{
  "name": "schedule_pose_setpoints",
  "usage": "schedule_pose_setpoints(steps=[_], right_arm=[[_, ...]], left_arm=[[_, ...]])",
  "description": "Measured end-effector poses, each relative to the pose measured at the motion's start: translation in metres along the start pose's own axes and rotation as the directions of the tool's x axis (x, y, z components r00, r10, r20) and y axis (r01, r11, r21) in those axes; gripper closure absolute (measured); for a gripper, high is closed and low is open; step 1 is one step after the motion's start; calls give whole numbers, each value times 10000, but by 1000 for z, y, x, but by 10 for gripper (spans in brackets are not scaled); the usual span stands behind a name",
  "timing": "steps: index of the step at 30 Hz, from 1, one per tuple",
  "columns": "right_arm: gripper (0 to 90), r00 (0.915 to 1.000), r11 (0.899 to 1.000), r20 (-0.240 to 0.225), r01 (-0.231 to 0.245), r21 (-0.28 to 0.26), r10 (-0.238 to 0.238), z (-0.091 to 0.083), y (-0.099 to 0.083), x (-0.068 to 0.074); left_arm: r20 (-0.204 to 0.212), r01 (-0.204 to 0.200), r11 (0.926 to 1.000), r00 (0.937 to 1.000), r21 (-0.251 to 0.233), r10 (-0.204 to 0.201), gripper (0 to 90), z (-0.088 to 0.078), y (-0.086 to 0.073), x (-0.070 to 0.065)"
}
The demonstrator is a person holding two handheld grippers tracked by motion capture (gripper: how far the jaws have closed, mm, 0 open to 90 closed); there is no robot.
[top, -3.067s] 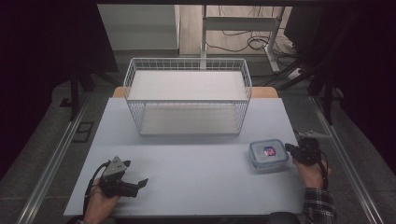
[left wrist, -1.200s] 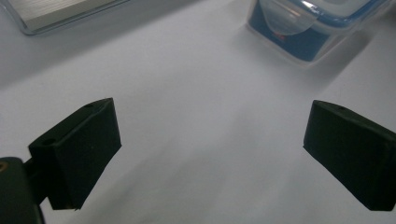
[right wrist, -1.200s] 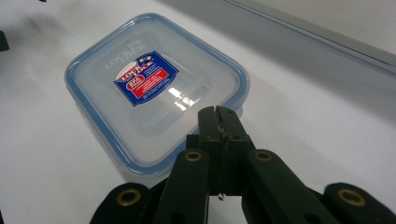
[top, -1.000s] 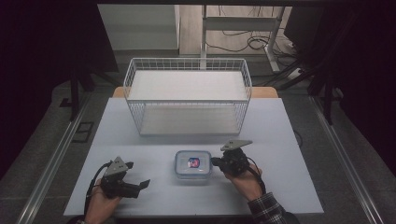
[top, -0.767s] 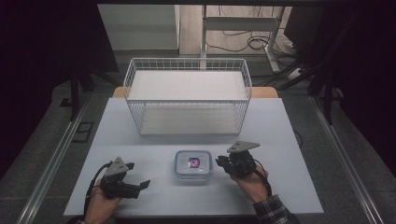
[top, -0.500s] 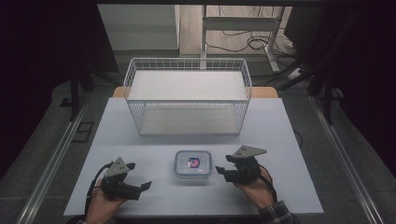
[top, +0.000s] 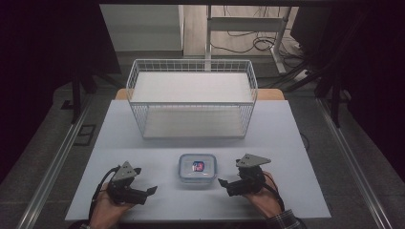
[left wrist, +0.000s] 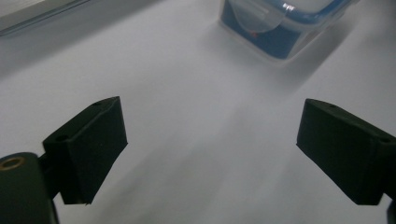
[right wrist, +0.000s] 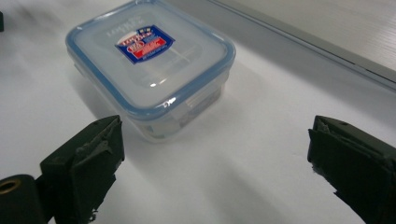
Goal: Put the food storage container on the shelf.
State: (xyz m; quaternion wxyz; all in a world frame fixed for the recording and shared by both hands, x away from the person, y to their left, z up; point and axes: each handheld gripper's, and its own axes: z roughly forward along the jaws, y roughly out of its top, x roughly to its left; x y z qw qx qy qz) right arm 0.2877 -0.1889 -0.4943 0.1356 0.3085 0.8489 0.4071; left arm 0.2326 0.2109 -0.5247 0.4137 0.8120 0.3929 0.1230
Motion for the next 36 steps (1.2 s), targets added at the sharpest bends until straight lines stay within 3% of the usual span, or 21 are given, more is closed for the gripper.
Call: schedule_pose_setpoints(steps=[8, 10, 18, 21, 23, 26, 29, 33, 35, 36], right_arm=[[26, 9997, 9998, -217, -97, -144, 93, 3, 5, 3], [0, 9998, 9999, -198, -66, -84, 64, 4, 7, 5], [0, 9988, 9994, -359, -344, -3, 344, 9, 17, 9], [11, 9975, 9989, -542, -444, 159, 452, 12, 21, 9], [35, 9959, 9983, -697, -559, 169, 570, 16, 23, 8], [62, 9937, 9972, -857, -708, 223, 725, 22, 27, 6], [68, 9899, 9956, -1118, -829, 438, 874, 34, 30, 2], [68, 9826, 9911, -1402, -1124, 714, 1215, 44, 30, -3], [65, 9745, 9870, -1717, -1296, 954, 1445, 51, 30, -6], [72, 9647, 9820, -2009, -1490, 1159, 1701, 56, 28, -8]], left_arm=[[729, 259, 9994, 9970, -246, -241, 109, 11, 14, -3], [939, 319, 9990, 9952, -306, -289, 76, 16, 20, -4], [1163, 144, 9997, 9931, -215, -118, 60, 32, 38, -9], [1383, 320, 9990, 9900, -298, -276, 53, 38, 46, -6], [1645, 501, 9980, 9854, -375, -433, 47, 42, 51, -4], [1862, 464, 9986, 9817, -271, -406, 48, 52, 60, -2], [2326, 552, 9985, 9710, 40, -547, 41, 72, 68, -2], [2420, 364, 9990, 9694, 271, -419, 40, 87, 71, -3], [2903, 571, 9976, 9547, 386, -659, 39, 94, 70, -1], [3228, 762, 9962, 9425, 432, -861, 48, 96, 68, 1]])
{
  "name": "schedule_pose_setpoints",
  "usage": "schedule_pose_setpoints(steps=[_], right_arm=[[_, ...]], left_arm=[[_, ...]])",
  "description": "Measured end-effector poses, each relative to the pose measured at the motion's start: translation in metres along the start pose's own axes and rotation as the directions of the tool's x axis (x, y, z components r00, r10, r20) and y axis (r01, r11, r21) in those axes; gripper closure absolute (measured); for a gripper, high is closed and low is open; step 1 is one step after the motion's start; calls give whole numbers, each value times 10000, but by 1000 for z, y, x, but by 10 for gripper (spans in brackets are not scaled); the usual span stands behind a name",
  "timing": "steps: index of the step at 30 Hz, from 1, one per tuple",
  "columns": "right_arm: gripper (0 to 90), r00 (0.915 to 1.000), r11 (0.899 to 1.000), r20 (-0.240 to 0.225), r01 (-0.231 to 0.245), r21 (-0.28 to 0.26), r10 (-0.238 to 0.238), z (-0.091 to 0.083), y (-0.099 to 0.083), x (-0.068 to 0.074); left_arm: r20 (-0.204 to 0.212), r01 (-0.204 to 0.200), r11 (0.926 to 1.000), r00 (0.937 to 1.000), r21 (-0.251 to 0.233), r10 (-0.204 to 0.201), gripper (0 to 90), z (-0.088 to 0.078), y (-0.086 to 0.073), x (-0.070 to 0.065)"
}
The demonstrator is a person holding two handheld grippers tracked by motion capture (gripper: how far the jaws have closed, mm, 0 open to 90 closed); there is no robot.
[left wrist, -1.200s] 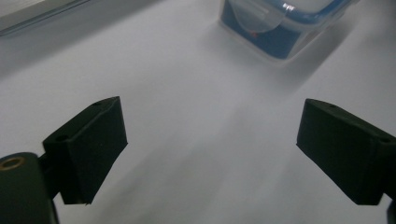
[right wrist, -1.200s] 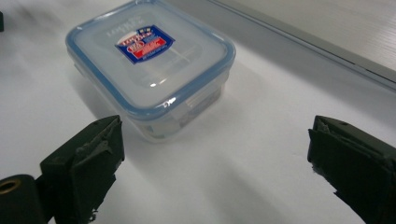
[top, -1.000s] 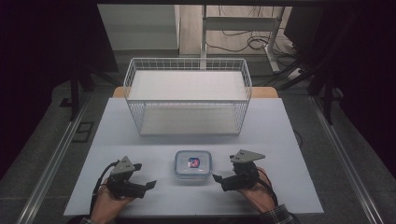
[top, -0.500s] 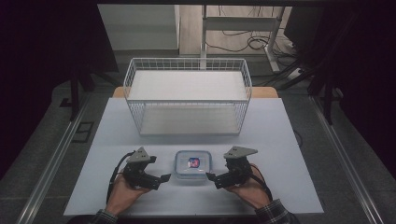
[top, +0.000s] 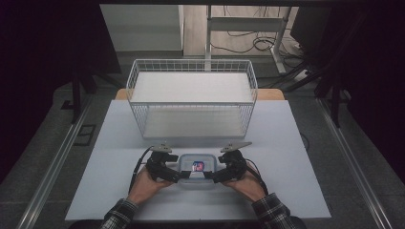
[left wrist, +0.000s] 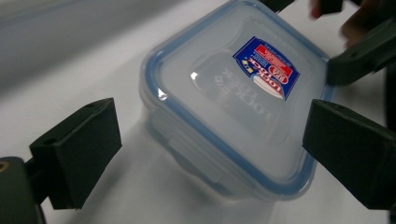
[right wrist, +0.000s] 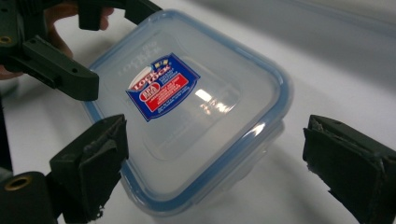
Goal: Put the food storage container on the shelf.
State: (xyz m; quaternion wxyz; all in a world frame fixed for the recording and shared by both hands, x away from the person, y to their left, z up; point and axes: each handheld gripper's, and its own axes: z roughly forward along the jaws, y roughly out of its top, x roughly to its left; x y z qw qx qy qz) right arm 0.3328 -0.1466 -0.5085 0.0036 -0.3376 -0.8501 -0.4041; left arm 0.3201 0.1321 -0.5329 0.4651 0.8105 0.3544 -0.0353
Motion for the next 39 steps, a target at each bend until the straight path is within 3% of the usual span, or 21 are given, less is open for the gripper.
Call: schedule_pose_setpoints(steps=[1, 2, 4, 5, 8, 10, 16, 20, 24, 31, 36, 38, 39], right_arm=[[72, 10000, 10000, 0, 0, 0, 0, 0, 0, 0], [78, 9999, 10000, -101, -82, 30, 82, 1, 0, -1], [112, 9976, 9992, -631, -285, 267, 302, 3, -2, -2], [122, 9960, 9989, -830, -303, 344, 330, 3, -3, -2], [196, 9979, 9995, -637, -131, 287, 149, -2, -3, 2], [279, 9981, 9999, -620, -18, 162, 28, -10, -4, 1], [380, 9952, 9995, -934, -299, 92, 306, -16, -9, -2], [502, 9928, 9991, -1130, -402, -123, 385, -24, -11, -3], [557, 9900, 9980, -1300, -579, -259, 540, -28, -12, -6], [557, 9836, 9954, -1566, -938, -189, 897, -28, -15, -8], [575, 9802, 9934, -1651, -1139, -156, 1098, -28, -17, -9], [674, 9737, 9875, -1727, -1555, -276, 1485, -32, -18, -12], [674, 9737, 9875, -1727, -1555, -276, 1485, -32, -18, -12]], left_arm=[[0, 0, 10000, 10000, 0, 0, 62, 0, 0, 0], [328, 71, 10000, 9994, 60, -73, 62, 0, -2, 1], [652, 103, 9998, 9978, 165, -114, 102, 1, -4, 0], [585, 65, 9999, 9983, 161, -74, 96, 1, -4, -2], [359, -291, 9992, 9990, 263, 282, 132, -5, -6, -8], [272, -152, 9998, 9995, 101, 149, 217, -12, -9, -10], [707, 274, 9996, 9971, -77, -268, 359, -19, -14, -6], [1053, 454, 9988, 9935, -206, -430, 483, -26, -18, -4], [1180, 468, 9987, 9920, -184, -443, 514, -28, -20, -4], [1596, 698, 9971, 9851, -305, -641, 552, -31, -24, -1], [1887, 1116, 9930, 9767, -385, -1025, 567, -31, -26, 4], [1971, 1420, 9885, 9718, -510, -1295, 579, -31, -27, 6], [1994, 1469, 9875, 9708, -563, -1330, 579, -31, -27, 7]])
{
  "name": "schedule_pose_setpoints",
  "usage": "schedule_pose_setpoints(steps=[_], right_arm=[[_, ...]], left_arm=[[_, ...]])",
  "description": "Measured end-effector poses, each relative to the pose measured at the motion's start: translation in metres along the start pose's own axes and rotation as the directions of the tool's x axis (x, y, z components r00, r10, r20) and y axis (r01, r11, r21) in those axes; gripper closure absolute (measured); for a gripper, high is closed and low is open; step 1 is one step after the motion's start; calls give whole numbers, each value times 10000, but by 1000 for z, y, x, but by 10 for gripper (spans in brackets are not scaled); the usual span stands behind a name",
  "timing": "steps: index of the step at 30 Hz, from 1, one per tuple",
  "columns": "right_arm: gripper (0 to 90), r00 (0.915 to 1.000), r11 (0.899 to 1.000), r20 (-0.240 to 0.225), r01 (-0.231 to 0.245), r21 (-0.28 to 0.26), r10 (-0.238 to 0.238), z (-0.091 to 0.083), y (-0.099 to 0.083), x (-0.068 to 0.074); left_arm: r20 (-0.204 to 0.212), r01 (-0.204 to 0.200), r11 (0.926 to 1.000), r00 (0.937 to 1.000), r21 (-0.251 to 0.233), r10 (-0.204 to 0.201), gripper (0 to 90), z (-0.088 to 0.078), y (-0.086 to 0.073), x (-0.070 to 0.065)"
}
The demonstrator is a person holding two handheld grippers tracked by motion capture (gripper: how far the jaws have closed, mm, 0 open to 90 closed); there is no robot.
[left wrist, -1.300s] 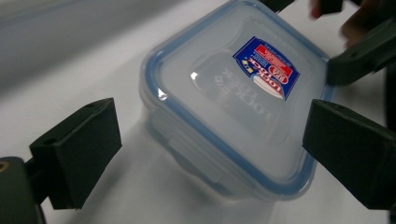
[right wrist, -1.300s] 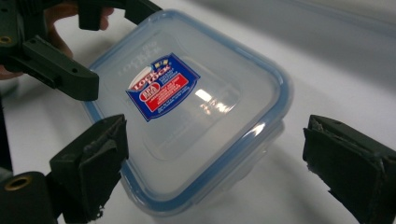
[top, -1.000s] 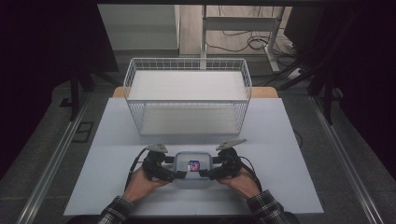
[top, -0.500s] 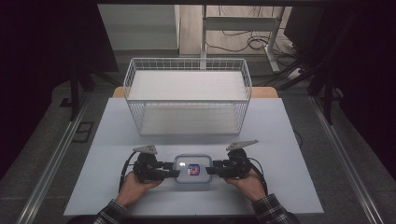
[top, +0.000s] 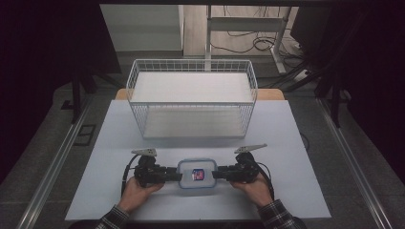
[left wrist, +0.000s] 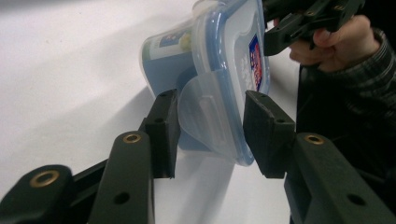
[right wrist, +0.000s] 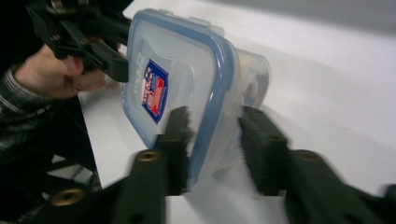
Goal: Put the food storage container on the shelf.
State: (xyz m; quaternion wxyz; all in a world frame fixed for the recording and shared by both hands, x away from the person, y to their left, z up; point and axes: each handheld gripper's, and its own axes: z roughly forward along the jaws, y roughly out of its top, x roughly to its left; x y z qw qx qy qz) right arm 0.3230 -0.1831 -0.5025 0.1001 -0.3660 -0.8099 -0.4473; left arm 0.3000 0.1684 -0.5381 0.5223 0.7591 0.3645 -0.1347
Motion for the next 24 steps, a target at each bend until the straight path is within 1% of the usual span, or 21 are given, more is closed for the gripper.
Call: schedule_pose_setpoints(steps=[1, 2, 3, 6, 8, 11, 13, 16, 20, 21, 23, 24], right_arm=[[679, 10000, 10000, -47, -69, -27, 69, -1, 0, -1], [688, 9995, 9996, -144, -281, -12, 281, 0, 0, -3], [688, 9995, 9996, -144, -281, -12, 281, 0, 0, -3], [689, 9992, 9992, -134, -387, -9, 387, 0, 1, -2], [690, 9994, 9994, -18, -356, -24, 356, 1, 2, -2], [715, 9993, 9997, 307, -214, -124, 218, 0, 3, 1], [734, 9987, 9995, 465, -218, -222, 228, -2, 4, 2], [737, 9976, 9995, 650, -223, -245, 238, -2, 5, 3], [737, 9969, 9992, 754, -203, -339, 228, -3, 7, 5], [736, 9973, 9987, 700, -176, -472, 209, -6, 9, 6], [735, 9976, 9985, 673, -154, -523, 189, -7, 10, 7], [724, 9980, 9982, 630, -57, -599, 95, -8, 11, 8]], left_arm=[[-85, -51, 10000, 10000, -47, 51, 583, 0, 1, -1], [-157, -89, 10000, 9998, -29, 88, 587, 0, 1, -2], [-185, -100, 9999, 9998, -38, 100, 587, 0, 1, -2], [-102, 19, 9999, 9999, -120, -21, 592, -1, 1, 0], [-118, 6, 9998, 9999, -186, -8, 592, -1, 1, 1], [-218, 14, 9993, 9998, -363, -22, 598, -1, 2, 1], [-293, -41, 9991, 9996, -410, 29, 603, -1, 3, 1], [-346, -78, 9990, 9994, -436, 63, 604, -1, 5, 1], [-203, 2, 9985, 9998, -555, -13, 604, -2, 7, 2], [-97, 34, 9980, 9999, -630, -40, 603, -3, 9, 2], [-25, -12, 9979, 10000, -655, 10, 604, -5, 10, 2], [56, 17, 9976, 10000, -686, -13, 604, -5, 11, 1]])
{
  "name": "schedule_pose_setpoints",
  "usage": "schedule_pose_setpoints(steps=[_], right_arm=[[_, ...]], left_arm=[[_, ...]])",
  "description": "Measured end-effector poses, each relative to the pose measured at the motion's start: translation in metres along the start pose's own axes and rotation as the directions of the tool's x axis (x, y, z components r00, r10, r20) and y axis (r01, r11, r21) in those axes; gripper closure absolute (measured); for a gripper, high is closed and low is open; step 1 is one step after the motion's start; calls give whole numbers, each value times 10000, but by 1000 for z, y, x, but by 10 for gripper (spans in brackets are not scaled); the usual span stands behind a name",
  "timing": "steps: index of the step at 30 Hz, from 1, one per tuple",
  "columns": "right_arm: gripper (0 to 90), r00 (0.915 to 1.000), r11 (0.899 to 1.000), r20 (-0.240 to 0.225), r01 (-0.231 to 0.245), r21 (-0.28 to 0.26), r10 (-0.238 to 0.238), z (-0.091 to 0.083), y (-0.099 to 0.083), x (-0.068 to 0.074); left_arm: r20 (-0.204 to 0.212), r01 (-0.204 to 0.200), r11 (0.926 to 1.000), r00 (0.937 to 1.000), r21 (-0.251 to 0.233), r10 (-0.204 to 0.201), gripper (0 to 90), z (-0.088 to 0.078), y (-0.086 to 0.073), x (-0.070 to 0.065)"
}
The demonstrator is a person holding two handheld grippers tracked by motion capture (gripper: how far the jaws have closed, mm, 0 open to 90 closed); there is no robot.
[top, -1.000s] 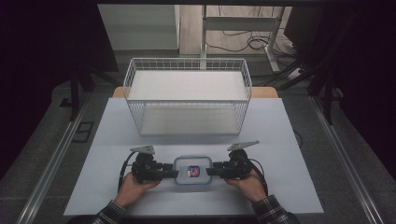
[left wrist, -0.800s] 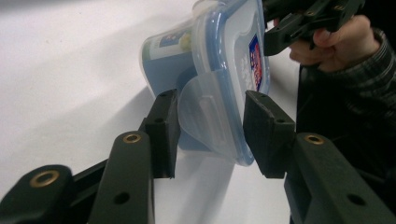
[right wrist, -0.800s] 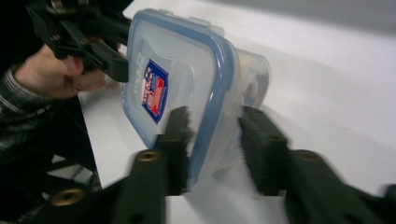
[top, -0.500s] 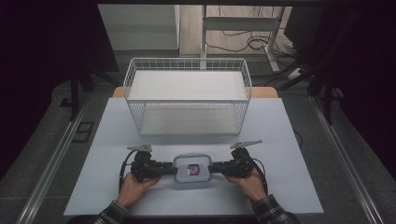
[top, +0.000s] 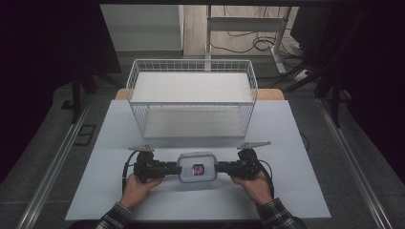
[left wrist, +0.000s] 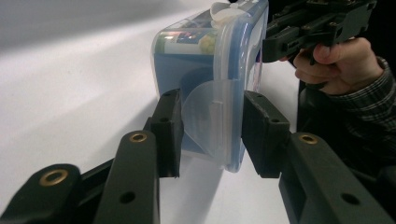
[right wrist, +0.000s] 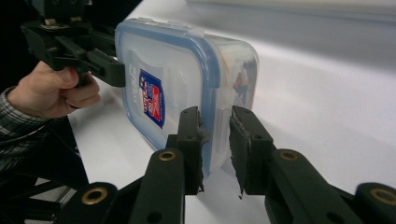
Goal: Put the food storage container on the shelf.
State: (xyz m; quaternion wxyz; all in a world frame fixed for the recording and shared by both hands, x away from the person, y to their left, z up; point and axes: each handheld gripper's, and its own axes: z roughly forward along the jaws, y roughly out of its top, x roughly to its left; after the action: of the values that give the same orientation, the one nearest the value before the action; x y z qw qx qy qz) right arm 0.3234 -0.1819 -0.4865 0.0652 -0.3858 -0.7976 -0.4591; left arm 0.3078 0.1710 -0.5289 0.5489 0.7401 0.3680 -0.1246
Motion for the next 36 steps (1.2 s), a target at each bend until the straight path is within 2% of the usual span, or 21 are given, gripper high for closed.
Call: schedule_pose_setpoints(steps=[1, 5, 9, 16, 21, 22, 26, 29, 30, 36], right_arm=[[716, 9999, 9998, -27, 165, -117, -165, -2, 3, 3], [697, 9994, 9991, -102, 338, -254, -341, -5, 9, 8], [690, 9991, 9985, -66, 420, -346, -422, -6, 13, 10], [690, 9990, 9960, -103, 435, -776, -444, -11, 32, 17], [690, 9984, 9935, -73, 548, -1002, -558, -17, 48, 21], [690, 9982, 9928, -72, 576, -1052, -587, -19, 52, 22], [691, 9975, 9906, -60, 689, -1179, -701, -23, 63, 24], [692, 9970, 9886, -23, 767, -1296, -776, -28, 78, 27], [692, 9970, 9886, -23, 767, -1296, -776, -28, 78, 27], [693, 9961, 9840, 68, 882, -1546, -882, -34, 99, 29]], left_arm=[[45, 3, 10000, 10000, -21, -3, 602, -1, 2, -1], [101, -135, 9999, 9999, -83, 136, 601, -6, 9, -3], [12, -277, 9995, 9996, -131, 277, 601, -10, 17, -7], [19, -231, 9989, 9997, -416, 232, 601, -20, 30, -10], [-100, -395, 9978, 9992, -533, 390, 601, -27, 47, -17], [-143, -459, 9972, 9989, -585, 451, 601, -30, 55, -19], [-158, -555, 9963, 9984, -653, 545, 601, -34, 65, -21], [-268, -659, 9953, 9976, -714, 641, 601, -39, 82, -25], [-268, -659, 9953, 9976, -714, 641, 602, -39, 82, -25], [-375, -765, 9940, 9966, -783, 737, 601, -46, 105, -29]])
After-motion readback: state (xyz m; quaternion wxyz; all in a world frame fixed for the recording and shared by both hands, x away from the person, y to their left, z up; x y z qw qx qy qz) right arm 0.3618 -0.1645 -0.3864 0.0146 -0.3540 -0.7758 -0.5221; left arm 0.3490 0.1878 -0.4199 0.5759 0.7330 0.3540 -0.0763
